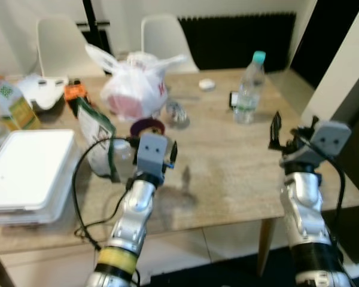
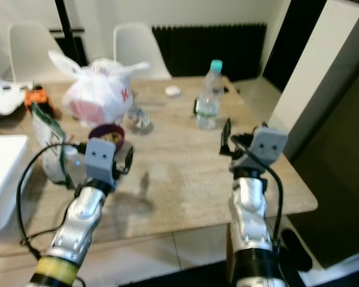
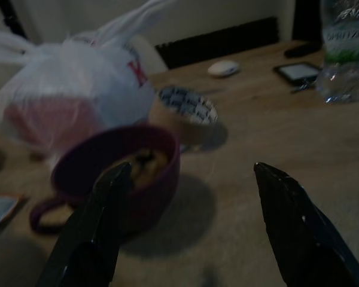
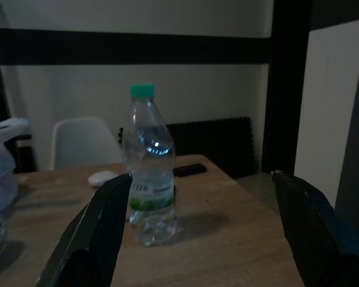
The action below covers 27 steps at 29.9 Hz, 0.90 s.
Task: Restocking fridge
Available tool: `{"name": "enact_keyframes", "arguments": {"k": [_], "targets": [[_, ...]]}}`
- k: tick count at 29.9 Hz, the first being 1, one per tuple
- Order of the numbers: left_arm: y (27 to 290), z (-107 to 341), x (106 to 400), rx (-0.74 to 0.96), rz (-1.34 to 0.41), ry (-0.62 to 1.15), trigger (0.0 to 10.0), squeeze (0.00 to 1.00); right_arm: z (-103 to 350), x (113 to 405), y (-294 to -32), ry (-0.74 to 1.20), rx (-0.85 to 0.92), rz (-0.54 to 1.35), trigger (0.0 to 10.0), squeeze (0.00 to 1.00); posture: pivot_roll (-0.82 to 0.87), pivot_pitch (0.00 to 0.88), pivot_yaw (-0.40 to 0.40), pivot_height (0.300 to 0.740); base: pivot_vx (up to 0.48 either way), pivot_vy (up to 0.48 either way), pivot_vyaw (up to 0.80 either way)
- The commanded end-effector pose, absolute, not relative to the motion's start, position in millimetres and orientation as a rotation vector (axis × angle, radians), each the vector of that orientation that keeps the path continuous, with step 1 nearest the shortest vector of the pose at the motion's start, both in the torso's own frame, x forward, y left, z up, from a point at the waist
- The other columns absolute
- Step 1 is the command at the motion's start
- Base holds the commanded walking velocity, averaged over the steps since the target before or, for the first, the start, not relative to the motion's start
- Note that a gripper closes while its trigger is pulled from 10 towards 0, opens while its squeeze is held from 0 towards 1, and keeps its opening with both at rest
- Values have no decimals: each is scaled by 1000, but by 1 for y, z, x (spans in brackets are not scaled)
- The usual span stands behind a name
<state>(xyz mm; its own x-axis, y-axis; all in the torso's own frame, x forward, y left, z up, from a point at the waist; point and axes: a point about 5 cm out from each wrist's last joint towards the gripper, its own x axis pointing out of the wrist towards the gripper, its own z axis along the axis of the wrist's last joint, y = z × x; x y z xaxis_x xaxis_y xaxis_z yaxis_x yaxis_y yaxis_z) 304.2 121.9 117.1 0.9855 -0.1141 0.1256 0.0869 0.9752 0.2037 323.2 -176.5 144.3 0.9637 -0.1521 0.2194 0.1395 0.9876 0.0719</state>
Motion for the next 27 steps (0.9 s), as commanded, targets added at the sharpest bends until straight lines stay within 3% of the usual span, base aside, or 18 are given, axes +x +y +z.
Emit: {"name": "enact_keyframes", "arguments": {"k": [1,7,13,19,21,22,23,24,27], "targets": [[121,117,301,217,-78,-148,10000,0,141,322,-177,-209,65,-142,10000,0,-12,24,-55,740,0,0,0],[117,118,293,267,-4,-154,10000,0,140,321,-173,-198,62,-107,10000,0,-15,31,-58,740,0,0,0],[134,108,285,179,155,-32,10000,0,139,319,-173,-191,57,-92,10000,0,-14,42,-67,740,0,0,0],[135,105,277,167,158,-7,10000,24,139,319,-173,-185,53,-80,10000,0,-12,49,-75,740,0,0,0],[135,102,271,173,170,9,10000,165,139,319,-172,-185,52,-75,10000,0,-13,55,-79,740,0,0,0],[134,100,268,174,168,21,10000,416,139,319,-172,-185,52,-74,10000,0,-11,56,-81,740,0,0,0],[134,98,266,174,166,30,10000,416,139,319,-172,-184,53,-73,10000,0,-11,56,-81,740,0,0,0],[132,93,262,176,154,54,10000,1000,138,319,-172,-180,52,-69,10000,0,-10,59,-86,740,0,0,0],[132,92,259,189,156,65,10000,1000,137,318,-171,-176,50,-65,10000,0,-12,60,-86,740,0,0,0]]}}
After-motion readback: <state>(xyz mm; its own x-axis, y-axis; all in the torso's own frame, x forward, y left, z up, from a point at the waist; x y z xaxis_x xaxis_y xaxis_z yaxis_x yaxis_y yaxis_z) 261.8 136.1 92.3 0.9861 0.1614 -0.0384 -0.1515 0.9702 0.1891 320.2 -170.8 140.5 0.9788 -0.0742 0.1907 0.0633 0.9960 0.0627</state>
